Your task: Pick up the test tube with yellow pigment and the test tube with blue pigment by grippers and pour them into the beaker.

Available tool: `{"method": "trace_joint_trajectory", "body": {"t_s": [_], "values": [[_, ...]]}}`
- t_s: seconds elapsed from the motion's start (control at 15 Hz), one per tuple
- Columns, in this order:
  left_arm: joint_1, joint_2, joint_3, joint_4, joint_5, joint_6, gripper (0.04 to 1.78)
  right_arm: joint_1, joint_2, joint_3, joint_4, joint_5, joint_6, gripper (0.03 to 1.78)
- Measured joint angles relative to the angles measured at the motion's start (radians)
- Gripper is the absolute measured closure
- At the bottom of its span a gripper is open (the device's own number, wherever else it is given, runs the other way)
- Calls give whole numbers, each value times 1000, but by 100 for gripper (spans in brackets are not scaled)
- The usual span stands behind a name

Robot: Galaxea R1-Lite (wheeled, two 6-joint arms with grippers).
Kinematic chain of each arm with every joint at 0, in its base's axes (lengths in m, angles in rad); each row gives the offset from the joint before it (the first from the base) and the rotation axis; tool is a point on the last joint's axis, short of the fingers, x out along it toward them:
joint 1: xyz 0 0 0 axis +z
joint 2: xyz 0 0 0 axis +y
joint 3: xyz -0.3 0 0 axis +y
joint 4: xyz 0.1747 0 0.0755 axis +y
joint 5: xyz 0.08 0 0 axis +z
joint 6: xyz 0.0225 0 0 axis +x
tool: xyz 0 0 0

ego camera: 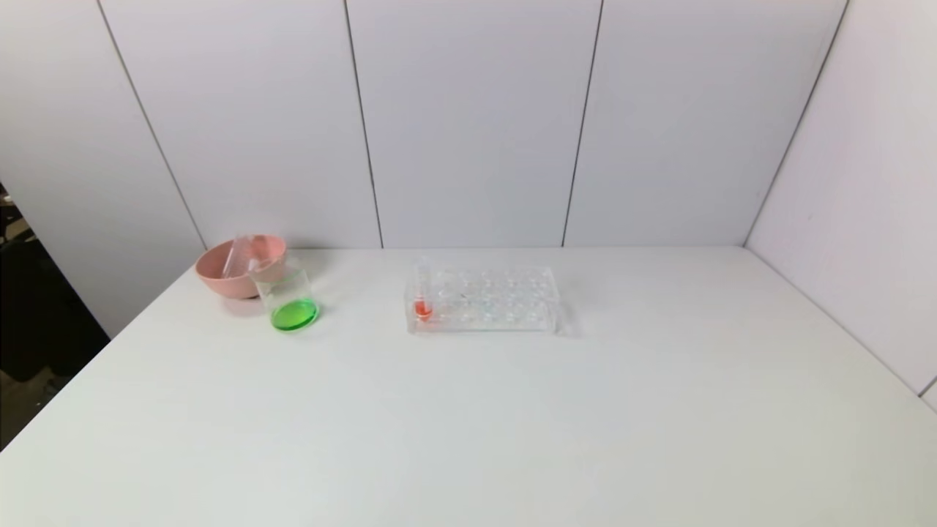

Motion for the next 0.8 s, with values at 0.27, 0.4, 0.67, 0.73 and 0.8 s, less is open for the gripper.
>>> {"method": "trace_joint_trajectory", "body": {"t_s": [0.27, 0.4, 0.67, 0.73, 0.8], "values": [[0, 0, 0, 0, 0, 0, 4, 0, 0, 0, 0, 0, -2, 10], [0, 0, 0, 0, 0, 0, 4, 2, 0, 0, -1, 0, -3, 10], [0, 0, 0, 0, -1, 0, 4, 1, 0, 0, -1, 0, 0, 10], [0, 0, 0, 0, 0, 0, 4, 1, 0, 0, -1, 0, 0, 10], [0, 0, 0, 0, 0, 0, 4, 1, 0, 0, -1, 0, 0, 10]]}}
